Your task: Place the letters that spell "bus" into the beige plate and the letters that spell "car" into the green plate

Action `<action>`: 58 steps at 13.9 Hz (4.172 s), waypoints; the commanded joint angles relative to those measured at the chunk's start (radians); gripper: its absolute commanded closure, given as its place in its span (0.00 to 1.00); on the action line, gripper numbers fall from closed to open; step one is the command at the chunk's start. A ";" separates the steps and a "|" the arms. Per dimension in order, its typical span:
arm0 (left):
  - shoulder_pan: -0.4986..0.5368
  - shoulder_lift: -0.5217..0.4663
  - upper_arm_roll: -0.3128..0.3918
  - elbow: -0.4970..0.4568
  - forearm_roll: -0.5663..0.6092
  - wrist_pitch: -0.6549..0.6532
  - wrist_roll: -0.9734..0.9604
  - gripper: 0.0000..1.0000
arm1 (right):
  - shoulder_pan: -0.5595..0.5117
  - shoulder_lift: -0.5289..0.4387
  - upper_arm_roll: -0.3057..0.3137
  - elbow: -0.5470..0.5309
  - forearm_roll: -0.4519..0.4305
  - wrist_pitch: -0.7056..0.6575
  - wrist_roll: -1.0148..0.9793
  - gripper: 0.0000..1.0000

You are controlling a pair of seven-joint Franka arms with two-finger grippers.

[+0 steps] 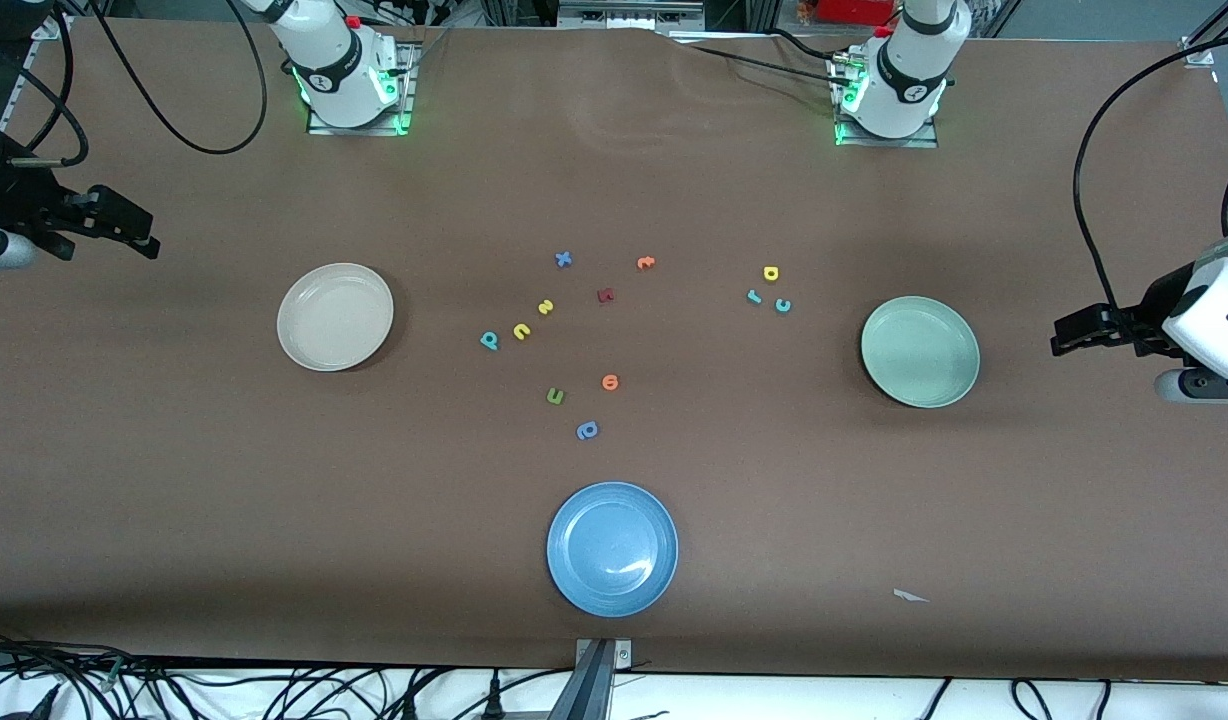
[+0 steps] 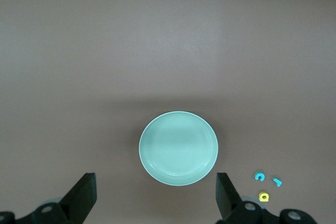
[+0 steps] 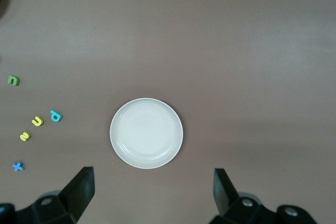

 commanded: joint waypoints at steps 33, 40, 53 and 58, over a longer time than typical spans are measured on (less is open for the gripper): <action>-0.005 0.012 -0.004 -0.012 0.016 -0.017 -0.005 0.00 | 0.002 0.000 0.003 0.018 -0.012 -0.027 0.003 0.00; -0.007 0.012 -0.004 -0.013 0.016 -0.027 -0.005 0.00 | 0.027 0.008 0.075 0.019 -0.009 -0.020 0.013 0.00; -0.008 0.001 -0.061 -0.130 -0.079 -0.047 -0.087 0.00 | 0.319 0.356 0.118 -0.036 -0.043 0.165 0.303 0.00; -0.007 -0.001 -0.180 -0.265 -0.079 -0.003 -0.279 0.00 | 0.350 0.353 0.132 -0.359 -0.047 0.610 0.373 0.00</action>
